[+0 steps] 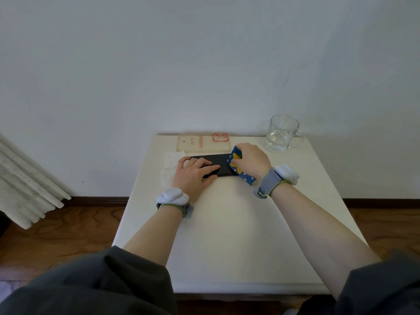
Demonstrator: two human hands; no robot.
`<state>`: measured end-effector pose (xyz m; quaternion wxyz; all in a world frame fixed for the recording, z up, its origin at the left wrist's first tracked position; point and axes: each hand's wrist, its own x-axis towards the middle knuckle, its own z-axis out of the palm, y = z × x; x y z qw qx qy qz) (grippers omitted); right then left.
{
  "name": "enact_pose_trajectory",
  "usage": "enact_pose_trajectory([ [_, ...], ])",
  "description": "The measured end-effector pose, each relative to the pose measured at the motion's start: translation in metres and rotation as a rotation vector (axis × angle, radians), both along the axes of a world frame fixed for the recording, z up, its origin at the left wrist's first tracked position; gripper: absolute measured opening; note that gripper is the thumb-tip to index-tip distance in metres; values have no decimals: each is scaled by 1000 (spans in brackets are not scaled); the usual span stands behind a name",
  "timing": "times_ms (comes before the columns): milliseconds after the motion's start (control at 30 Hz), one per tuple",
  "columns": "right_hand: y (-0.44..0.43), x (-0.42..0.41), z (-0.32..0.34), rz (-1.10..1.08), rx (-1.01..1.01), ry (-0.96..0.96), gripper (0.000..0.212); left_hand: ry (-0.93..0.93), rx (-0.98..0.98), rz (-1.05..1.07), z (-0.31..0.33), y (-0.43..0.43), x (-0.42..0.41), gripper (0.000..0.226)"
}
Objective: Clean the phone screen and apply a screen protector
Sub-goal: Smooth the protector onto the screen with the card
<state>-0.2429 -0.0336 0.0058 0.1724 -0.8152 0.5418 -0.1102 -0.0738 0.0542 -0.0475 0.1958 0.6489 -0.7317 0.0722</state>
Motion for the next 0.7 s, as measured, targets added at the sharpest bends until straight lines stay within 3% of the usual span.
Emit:
enact_pose_trajectory([
  [133,3,2,-3,59,72,-48,25,10,10,9,-2,-1,-3,44],
  [233,-2,-5,4,-27,70,-221,40,-21,-2,18,0,-1,-1,42],
  [333,-6,-21,9,-115,6,-271,37,-76,58,11,4,-2,-3,44],
  [700,0,-19,26,31,77,56,26,97,122,80,3,-8,-36,45],
])
